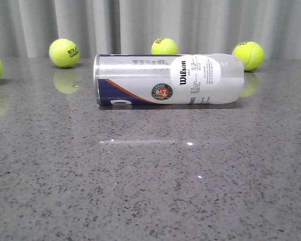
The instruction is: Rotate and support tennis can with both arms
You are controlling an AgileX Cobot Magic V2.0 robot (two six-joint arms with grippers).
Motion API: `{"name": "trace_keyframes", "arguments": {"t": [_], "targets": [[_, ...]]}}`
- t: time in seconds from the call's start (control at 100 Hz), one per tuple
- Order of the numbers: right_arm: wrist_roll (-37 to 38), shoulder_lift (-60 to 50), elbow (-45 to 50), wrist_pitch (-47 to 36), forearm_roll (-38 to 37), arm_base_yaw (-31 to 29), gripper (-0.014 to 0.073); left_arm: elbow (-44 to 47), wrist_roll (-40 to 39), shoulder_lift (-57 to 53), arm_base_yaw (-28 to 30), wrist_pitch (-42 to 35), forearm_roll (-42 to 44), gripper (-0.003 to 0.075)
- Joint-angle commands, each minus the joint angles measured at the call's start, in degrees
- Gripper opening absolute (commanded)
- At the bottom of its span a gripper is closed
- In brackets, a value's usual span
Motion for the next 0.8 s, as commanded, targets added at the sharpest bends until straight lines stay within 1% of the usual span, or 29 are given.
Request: {"name": "trace_keyframes", "arguments": {"t": [0.0,0.1,0.18,0.28,0.36,0.41,0.45,0.55,0.65,0.79], "targets": [[0.0,0.47,-1.3,-4.96,-0.73,-0.29,-0.007,-5.44,-0.39,-1.79,0.0,-2.71,-3.18,-0.0021],[0.0,0.47,-1.3,-4.96,-0.73,-0.29,-0.007,-13.53,-0.39,0.55,0.0,4.86,-6.01,-0.0021],[0.0,0.47,-1.3,-4.96,-0.73,-0.29,-0.007,-20.02,-0.39,3.73,0.0,12.62,-6.15,-0.0021],[0.0,0.47,-1.3,-4.96,-0.73,-0.29,-0.007,-27.68,-0.39,8.85,0.0,19.35,-7.13,-0.0021],[0.0,0.47,-1.3,-4.96,-0.73,-0.29,-0.007,-34.2,-0.39,14.22,0.0,25.62,-9.86,-0.0021],[0.0,0.47,-1.3,-4.96,-0.73,-0.29,-0.007,-37.98,-0.39,17.74,0.0,31.4,-12.08,-0.0021],[0.0,0.47,-1.3,-4.96,-0.73,-0.29,-0.007,-40.98,-0.39,20.92,0.0,34.58,-13.57,-0.0021],[0.0,0.47,-1.3,-4.96,-0.73,-0.29,-0.007,-46.98,-0.39,28.44,0.0,42.62,-16.36,-0.0021],[0.0,0.47,-1.3,-4.96,-0.73,-0.29,-0.007,-51.22,-0.39,35.42,0.0,47.39,-18.35,-0.0021],[0.0,0.47,-1.3,-4.96,-0.73,-0.29,-0.007,-53.75,0.17,43.02,0.0,49.35,-18.9,-0.0021]]}}
